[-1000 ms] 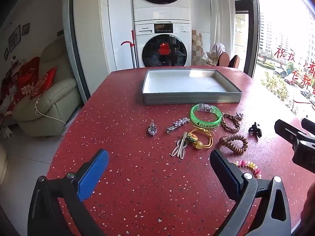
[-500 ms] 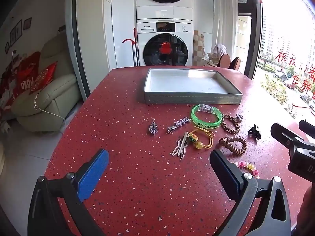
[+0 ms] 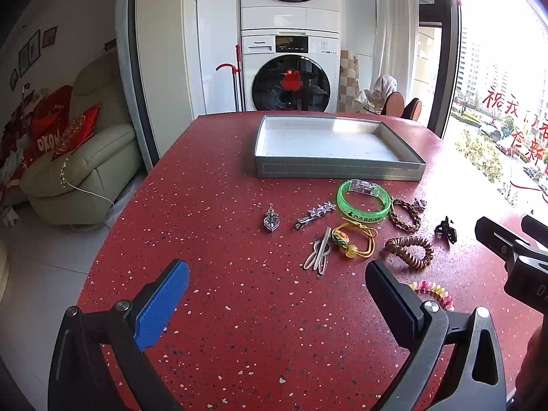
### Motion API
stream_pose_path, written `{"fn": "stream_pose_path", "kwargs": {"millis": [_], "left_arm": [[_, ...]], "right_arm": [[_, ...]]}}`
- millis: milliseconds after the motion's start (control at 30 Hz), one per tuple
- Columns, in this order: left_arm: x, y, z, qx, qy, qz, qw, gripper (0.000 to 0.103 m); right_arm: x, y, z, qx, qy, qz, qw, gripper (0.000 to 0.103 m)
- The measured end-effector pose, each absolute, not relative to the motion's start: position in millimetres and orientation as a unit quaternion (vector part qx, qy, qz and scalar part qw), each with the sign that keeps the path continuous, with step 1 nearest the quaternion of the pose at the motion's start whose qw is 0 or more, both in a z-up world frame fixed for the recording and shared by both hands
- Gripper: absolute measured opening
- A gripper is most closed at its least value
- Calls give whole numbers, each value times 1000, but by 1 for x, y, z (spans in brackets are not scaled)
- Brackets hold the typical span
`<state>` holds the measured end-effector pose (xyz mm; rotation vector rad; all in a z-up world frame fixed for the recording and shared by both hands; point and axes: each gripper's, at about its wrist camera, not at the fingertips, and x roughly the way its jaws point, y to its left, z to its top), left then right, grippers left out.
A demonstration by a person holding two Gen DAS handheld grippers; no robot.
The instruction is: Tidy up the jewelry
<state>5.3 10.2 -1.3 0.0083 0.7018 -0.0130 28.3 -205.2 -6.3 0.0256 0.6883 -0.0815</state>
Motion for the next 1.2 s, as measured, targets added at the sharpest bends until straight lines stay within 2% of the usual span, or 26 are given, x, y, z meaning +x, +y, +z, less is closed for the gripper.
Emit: {"fn": "stream_pose_path", "kwargs": {"millis": [1200], "left_arm": [[3, 10, 3, 2, 333, -7, 943, 103]], "right_arm": [[29, -199, -1, 11, 330, -41, 943, 103]]}}
